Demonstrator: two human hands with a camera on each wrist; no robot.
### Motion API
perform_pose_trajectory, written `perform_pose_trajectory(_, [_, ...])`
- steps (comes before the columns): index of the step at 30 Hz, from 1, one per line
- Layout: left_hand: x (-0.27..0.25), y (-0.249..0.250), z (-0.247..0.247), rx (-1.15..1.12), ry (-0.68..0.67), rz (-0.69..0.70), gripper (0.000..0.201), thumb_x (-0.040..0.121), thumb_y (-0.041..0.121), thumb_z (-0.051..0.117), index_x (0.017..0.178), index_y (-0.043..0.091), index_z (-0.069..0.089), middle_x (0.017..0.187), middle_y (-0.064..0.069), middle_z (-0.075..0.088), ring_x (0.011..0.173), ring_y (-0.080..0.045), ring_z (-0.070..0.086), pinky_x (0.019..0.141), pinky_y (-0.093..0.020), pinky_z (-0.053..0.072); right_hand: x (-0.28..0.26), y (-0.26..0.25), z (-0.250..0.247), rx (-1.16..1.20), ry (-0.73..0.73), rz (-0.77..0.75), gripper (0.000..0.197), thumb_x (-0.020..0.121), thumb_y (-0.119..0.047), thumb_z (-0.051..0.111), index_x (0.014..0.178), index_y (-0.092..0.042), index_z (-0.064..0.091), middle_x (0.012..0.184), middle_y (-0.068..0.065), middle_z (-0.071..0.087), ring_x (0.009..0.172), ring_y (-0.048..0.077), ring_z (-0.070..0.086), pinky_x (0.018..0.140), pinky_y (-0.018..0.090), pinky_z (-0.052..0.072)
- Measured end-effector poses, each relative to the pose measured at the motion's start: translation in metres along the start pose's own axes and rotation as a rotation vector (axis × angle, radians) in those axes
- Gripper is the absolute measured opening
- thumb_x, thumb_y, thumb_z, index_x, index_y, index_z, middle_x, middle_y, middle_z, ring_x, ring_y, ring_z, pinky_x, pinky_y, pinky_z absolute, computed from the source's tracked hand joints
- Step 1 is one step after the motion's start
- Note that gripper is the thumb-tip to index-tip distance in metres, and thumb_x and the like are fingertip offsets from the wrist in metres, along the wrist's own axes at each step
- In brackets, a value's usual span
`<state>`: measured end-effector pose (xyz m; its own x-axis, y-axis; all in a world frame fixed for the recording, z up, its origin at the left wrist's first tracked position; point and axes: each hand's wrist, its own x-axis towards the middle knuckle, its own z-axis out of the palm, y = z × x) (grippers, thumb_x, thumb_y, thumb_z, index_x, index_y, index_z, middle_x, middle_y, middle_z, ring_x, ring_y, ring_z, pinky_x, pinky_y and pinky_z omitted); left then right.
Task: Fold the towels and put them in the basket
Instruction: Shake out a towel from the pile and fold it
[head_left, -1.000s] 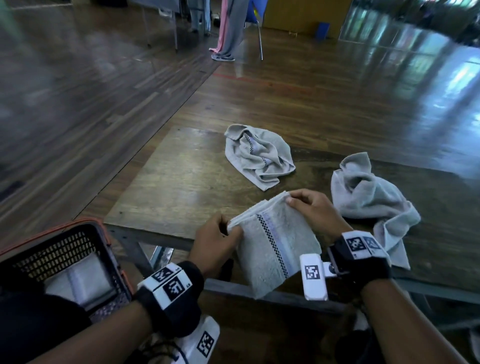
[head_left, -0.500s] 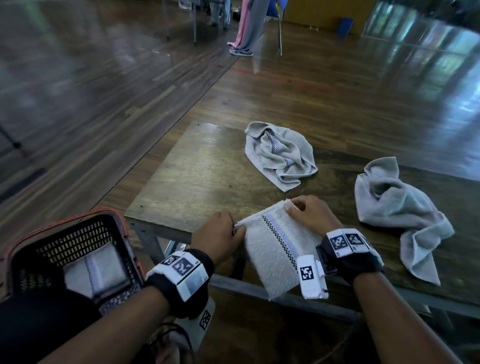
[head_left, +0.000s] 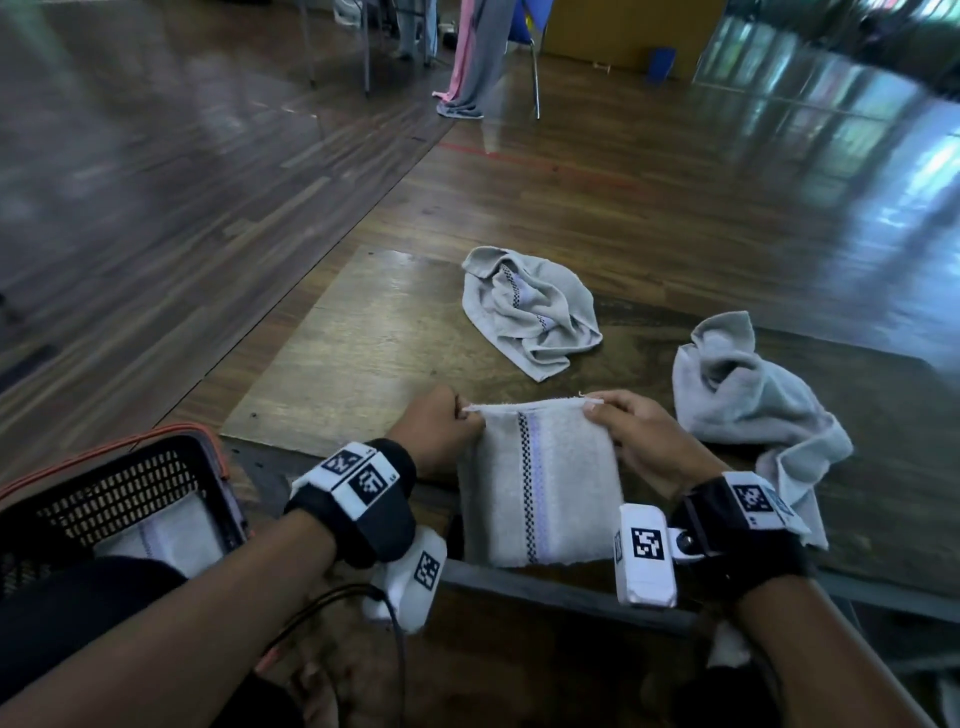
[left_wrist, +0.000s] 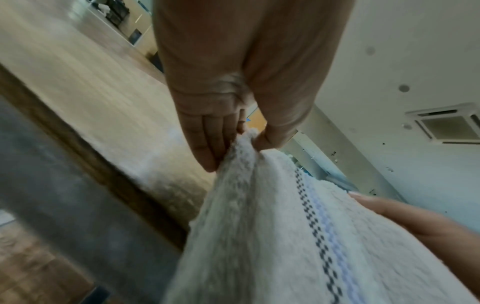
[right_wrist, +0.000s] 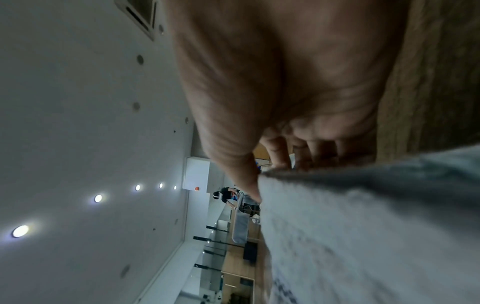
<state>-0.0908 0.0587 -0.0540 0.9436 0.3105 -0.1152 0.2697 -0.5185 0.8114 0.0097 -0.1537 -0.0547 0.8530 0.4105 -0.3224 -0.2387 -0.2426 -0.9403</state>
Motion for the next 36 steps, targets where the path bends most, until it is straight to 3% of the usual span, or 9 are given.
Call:
perform_pose_trajectory(3, [0.014,0.014,0.004,-0.069,0.053,0.027,0.011,0.087,0.021,0.054,0.082,0.016,0.045,0.072,0.001,0.052,0.065,-0.014,0.048,0.058,-0.026,0.041,-0.008,-0.001,-0.01,0.098,0.071,-0.016,0.012,0.091,-0.019,0.058,0.101,-0.014,0.059,0.105,0.008,0.062,0.094,0.018,0.06,0.083,0.035,0.049])
perform_pose_trajectory(6, [0.03,0.026,0.005,-0.048,0.018,0.109,0.014,0.087,0.024,0.054,0.093,0.015,0.045,0.076,0.0,0.054,0.068,-0.015,0.048,0.062,-0.031,0.042,-0.013,0.001,-0.024,0.092,0.17,-0.072,0.016,0.09,-0.022,0.06,0.104,-0.014,0.058,0.103,0.007,0.063,0.093,0.017,0.06,0.08,0.035,0.049])
perform_pose_trajectory(10, [0.039,0.027,0.015,0.251,-0.12,0.203,0.022,0.089,0.018,0.049,0.107,0.008,0.045,0.088,-0.005,0.056,0.08,-0.022,0.054,0.065,-0.032,0.045,-0.009,0.012,-0.038,-0.433,0.354,-0.206,0.021,0.089,-0.024,0.06,0.107,-0.015,0.057,0.102,0.001,0.063,0.093,0.015,0.059,0.079,0.028,0.046])
perform_pose_trajectory(13, [0.041,0.023,0.032,0.574,-0.161,0.303,0.027,0.092,0.022,0.043,0.116,0.011,0.048,0.111,-0.007,0.055,0.099,-0.027,0.055,0.08,-0.039,0.049,-0.004,0.024,-0.041,-0.898,0.297,-0.238,0.03,0.088,-0.025,0.058,0.115,-0.014,0.053,0.109,0.004,0.054,0.094,0.019,0.055,0.083,0.035,0.047])
perform_pose_trajectory(18, [0.039,0.022,0.057,0.744,-0.161,0.574,0.03,0.096,0.03,0.04,0.12,0.02,0.054,0.12,-0.001,0.053,0.115,-0.021,0.047,0.091,-0.034,0.036,-0.004,0.028,-0.05,-0.963,0.218,-0.256,0.024,0.088,-0.031,0.058,0.108,-0.019,0.058,0.092,-0.006,0.052,0.085,0.012,0.052,0.077,0.034,0.047])
perform_pose_trajectory(22, [0.042,0.022,0.062,0.762,-0.135,0.537,0.03,0.097,0.024,0.04,0.121,0.016,0.056,0.12,-0.003,0.054,0.111,-0.022,0.051,0.087,-0.033,0.042,-0.006,0.025,-0.054,-0.929,0.198,-0.268,0.017,0.088,-0.029,0.06,0.102,-0.02,0.061,0.086,-0.004,0.061,0.08,0.011,0.058,0.074,0.033,0.051])
perform_pose_trajectory(28, [0.046,0.028,0.059,0.653,-0.041,0.457,0.017,0.092,0.024,0.05,0.099,0.013,0.061,0.104,-0.004,0.061,0.096,-0.022,0.057,0.072,-0.03,0.042,-0.011,0.024,-0.055,-0.906,0.2,-0.334,0.012,0.086,-0.021,0.062,0.078,-0.018,0.053,0.078,-0.007,0.058,0.074,0.013,0.056,0.07,0.037,0.05])
perform_pose_trajectory(32, [0.047,0.024,0.053,0.683,-0.05,0.452,0.022,0.093,0.025,0.046,0.109,0.017,0.06,0.112,-0.001,0.06,0.101,-0.021,0.057,0.079,-0.036,0.049,-0.012,0.023,-0.053,-1.014,0.187,-0.43,0.011,0.086,-0.019,0.062,0.083,-0.017,0.052,0.093,-0.002,0.057,0.086,0.016,0.055,0.074,0.039,0.049])
perform_pose_trajectory(36, [0.046,0.024,0.054,0.623,-0.097,0.42,0.017,0.093,0.022,0.049,0.104,0.014,0.059,0.108,-0.003,0.061,0.097,-0.021,0.057,0.08,-0.038,0.049,-0.01,0.026,-0.055,-0.927,0.127,-0.341,0.01,0.087,-0.019,0.059,0.085,-0.017,0.05,0.079,-0.004,0.057,0.073,0.015,0.056,0.071,0.044,0.051])
